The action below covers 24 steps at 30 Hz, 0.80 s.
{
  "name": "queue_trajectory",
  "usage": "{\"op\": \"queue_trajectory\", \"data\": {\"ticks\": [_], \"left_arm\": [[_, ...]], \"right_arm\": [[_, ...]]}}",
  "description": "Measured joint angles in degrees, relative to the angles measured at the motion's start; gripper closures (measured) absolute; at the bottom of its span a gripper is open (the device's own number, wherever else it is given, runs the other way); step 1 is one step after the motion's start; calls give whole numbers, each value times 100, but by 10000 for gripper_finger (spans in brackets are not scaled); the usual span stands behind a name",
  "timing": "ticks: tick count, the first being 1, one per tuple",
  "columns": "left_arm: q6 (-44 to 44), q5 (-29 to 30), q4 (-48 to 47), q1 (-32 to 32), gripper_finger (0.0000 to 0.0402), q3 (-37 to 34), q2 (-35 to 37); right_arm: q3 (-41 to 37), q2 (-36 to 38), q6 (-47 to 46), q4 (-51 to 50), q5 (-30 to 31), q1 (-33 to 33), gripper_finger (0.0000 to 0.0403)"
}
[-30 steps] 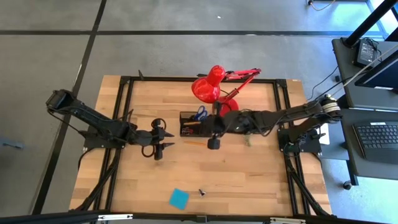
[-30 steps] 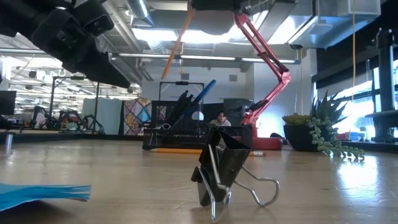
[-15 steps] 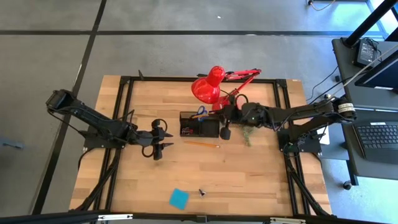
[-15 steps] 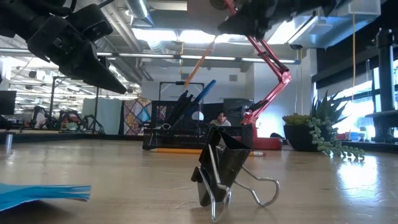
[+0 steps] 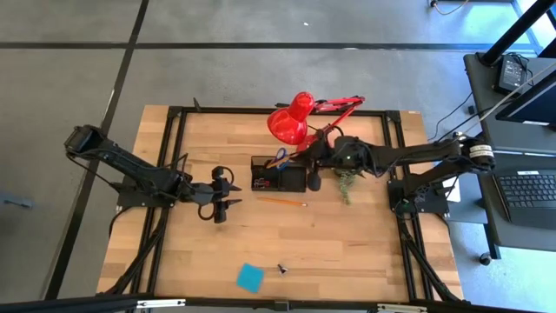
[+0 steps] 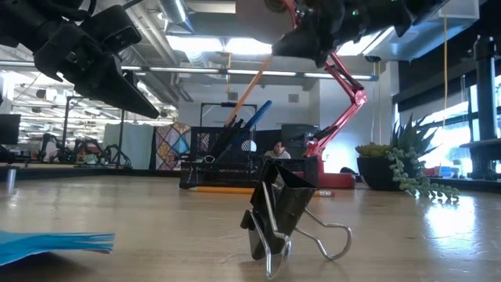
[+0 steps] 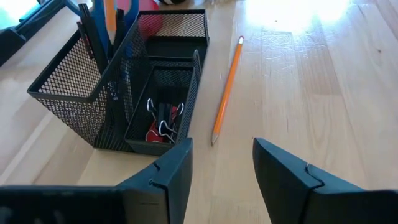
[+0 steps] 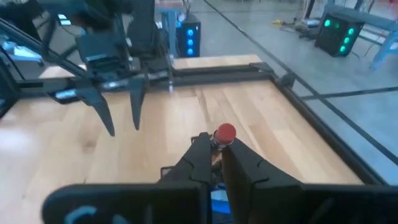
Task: Pick and place office supplies into organizer
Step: Put the bottom orange pencil into the black desk organizer
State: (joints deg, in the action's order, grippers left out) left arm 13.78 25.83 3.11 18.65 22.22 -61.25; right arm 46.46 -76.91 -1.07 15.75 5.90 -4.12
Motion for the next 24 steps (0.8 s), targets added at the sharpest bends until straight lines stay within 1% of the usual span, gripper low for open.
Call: {"op": "queue_trajectory", "data": {"ticks": [4,10,19,24], "left_arm": [[0,2,2,0,240,0,0],[0,2,4,0,242,0,0],[1,2,2,0,241,0,-1],[2,0,2,0,241,0,0]], "right_arm": [[0,-332,13,189,1,0,381],[0,-687,151,848,-1,-61,381],[0,-1227,-16,904,-5,-145,379],[0,-1553,-53,1169,-1,-151,378]]}}
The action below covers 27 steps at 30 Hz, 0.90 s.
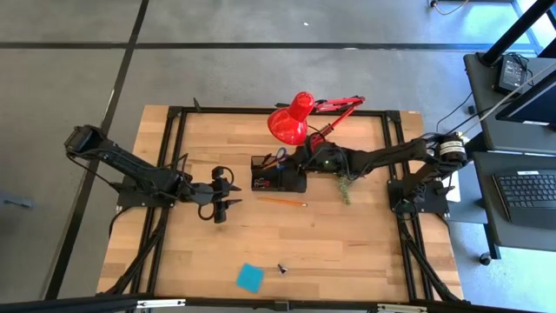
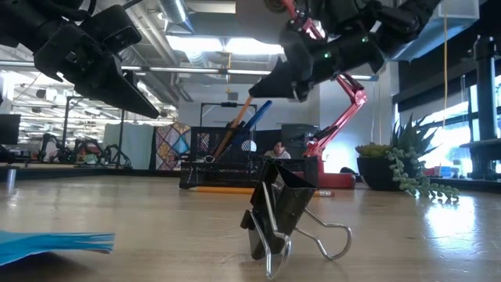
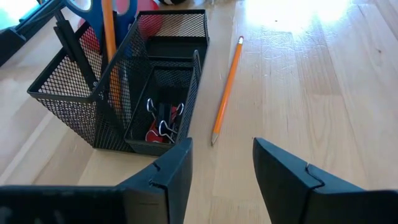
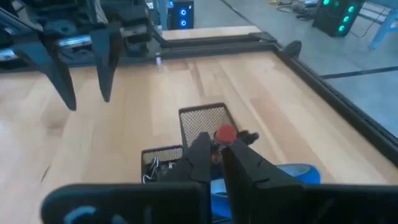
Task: Pick and place office supplies into organizer
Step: Put the bottom orange pencil into the black desk organizer, then put the black binder clip into the black desk organizer
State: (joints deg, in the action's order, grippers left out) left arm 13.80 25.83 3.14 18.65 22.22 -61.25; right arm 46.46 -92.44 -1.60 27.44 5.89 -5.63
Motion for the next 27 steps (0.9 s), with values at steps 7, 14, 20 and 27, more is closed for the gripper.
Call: {"op": "queue_trajectory", "data": {"ticks": [7,14,20,27], "left_arm": [[-2,1,0,0,242,0,-2],[46,2,0,0,241,0,0],[46,2,0,0,242,0,-1],[47,2,0,0,241,0,0]], "right_arm": [[2,-273,-124,229,-12,0,378],[2,-300,-115,173,-17,4,346],[2,-302,-118,85,-16,4,308],[1,-265,-66,70,-13,3,259]]}}
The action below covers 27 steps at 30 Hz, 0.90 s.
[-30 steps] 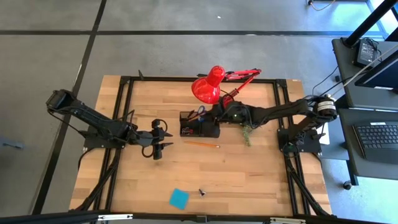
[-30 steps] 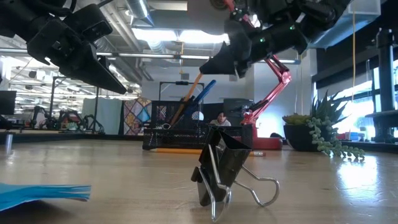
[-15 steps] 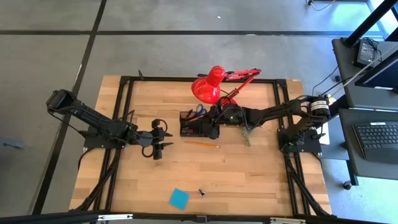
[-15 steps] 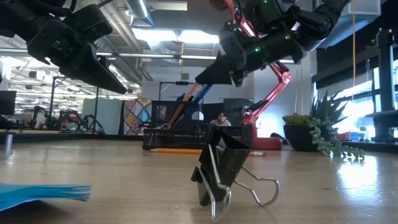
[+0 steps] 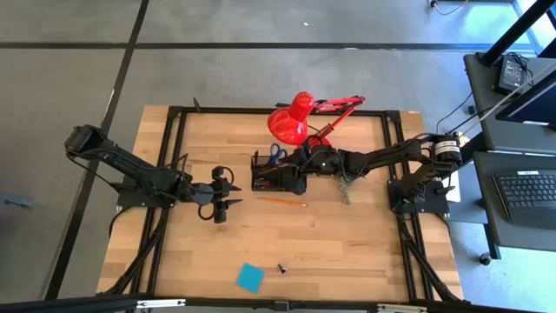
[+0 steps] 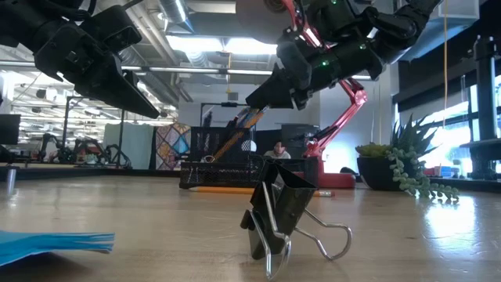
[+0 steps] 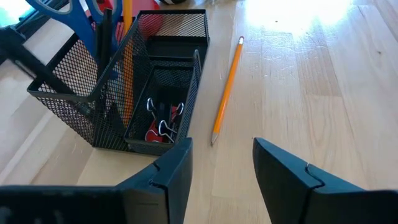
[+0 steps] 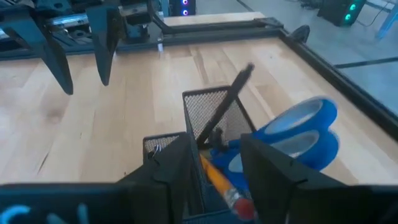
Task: Pick and place office supplies into organizer
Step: Put the black binder clip into the black desk organizer
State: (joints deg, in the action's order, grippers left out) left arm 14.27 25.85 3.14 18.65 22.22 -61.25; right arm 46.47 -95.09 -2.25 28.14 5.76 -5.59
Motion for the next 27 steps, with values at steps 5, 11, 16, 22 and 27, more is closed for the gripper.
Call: {"op": "queue_trajectory", "data": {"ticks": [5,11,16,22,27], "left_arm": [[47,0,-9,0,241,0,0],[150,-2,-35,0,241,0,-2],[150,-2,-37,0,241,-1,-2],[152,-90,-35,0,242,0,-2],[152,-466,-30,0,241,0,-2]], "right_arm": [[-1,167,118,-58,9,-1,242],[-1,636,163,-551,9,16,240],[-1,1161,248,-1110,13,121,240],[-1,1672,74,-1648,20,389,240],[-1,1805,-326,-2071,-2,988,240]]}}
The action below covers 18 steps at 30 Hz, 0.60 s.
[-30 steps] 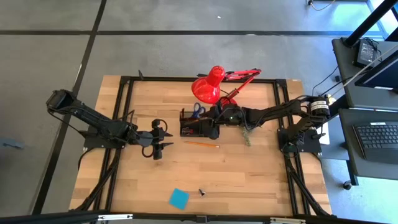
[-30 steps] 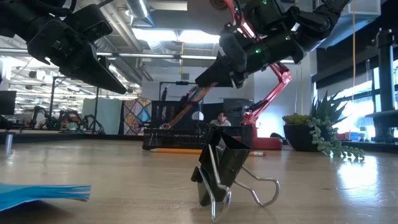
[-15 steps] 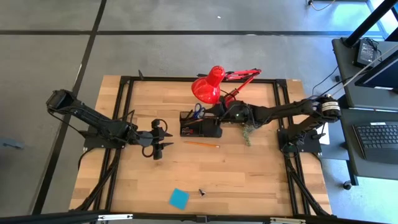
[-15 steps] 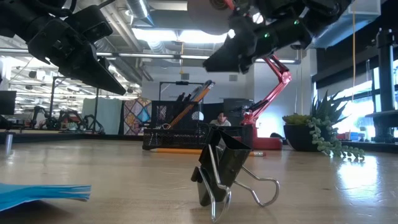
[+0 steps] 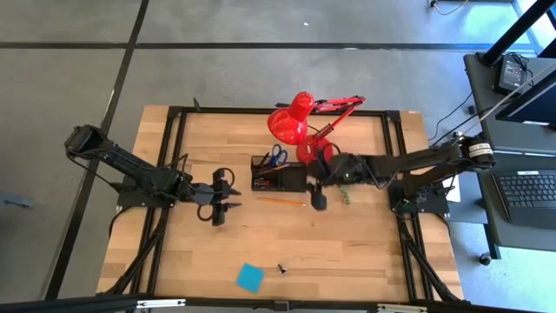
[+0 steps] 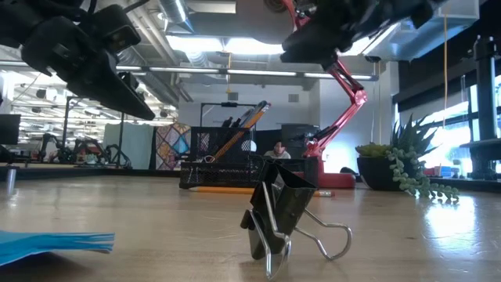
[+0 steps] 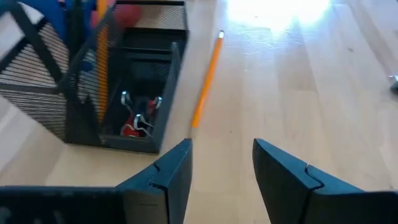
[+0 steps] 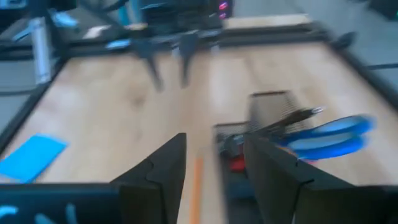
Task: Pick and place office supplies into organizer
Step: Put the black binder clip into the black desk organizer
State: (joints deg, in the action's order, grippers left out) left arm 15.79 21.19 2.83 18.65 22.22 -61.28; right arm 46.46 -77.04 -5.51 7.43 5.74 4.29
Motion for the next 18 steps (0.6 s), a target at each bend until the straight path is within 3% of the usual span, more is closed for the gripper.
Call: {"op": "queue_trajectory", "data": {"ticks": [11,18], "left_arm": [[-388,-632,572,0,244,0,-49],[-920,-1095,1433,0,244,0,-445]], "right_arm": [[0,-56,-637,-206,93,1538,240],[0,-590,-1062,-123,746,2412,240]]}}
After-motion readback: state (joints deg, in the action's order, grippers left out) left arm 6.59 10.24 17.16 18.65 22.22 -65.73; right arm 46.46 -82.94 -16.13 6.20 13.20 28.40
